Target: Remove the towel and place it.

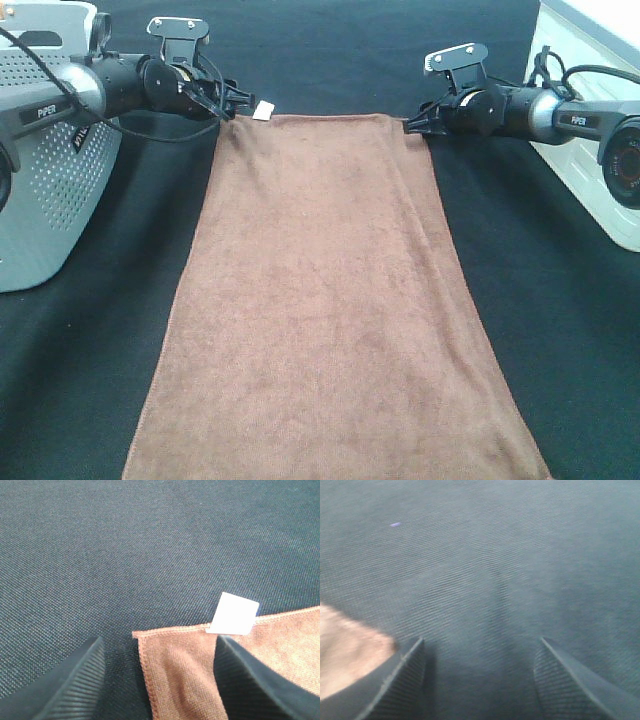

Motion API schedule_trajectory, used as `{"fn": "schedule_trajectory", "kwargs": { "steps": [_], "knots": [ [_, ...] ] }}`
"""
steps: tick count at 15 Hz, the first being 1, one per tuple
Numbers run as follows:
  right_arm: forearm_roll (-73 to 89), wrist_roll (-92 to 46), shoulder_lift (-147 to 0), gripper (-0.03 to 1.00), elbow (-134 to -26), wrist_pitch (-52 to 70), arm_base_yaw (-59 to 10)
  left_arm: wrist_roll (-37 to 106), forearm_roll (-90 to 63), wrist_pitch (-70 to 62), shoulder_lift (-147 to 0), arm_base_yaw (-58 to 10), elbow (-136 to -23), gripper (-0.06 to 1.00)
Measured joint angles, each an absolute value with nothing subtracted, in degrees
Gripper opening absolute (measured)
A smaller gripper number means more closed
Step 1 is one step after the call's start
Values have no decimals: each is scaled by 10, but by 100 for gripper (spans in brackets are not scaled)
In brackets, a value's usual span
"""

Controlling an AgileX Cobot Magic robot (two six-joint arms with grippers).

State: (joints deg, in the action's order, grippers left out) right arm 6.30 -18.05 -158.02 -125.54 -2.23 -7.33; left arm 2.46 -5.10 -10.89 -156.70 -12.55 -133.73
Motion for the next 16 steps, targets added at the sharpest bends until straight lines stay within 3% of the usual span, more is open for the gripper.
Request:
{"fn": "schedule_trajectory", "kwargs": {
  "steps": [3, 7, 12, 16],
  "knots": [
    [65, -138, -1581, 62, -1275, -28, -73, 25, -51, -107, -1567, -125, -1337, 60],
    [76, -110, -1564, 62, -1307, 76, -73, 25, -51, -127, -1564, -125, -1338, 61],
    [100, -106, -1428, 69, -1307, 317, -73, 25, -51, -323, -1502, -125, -1383, 79],
    [58, -85, -1302, 70, -1309, 487, -73, 9, -43, -505, -1381, -118, -1387, 80]
  ]
}}
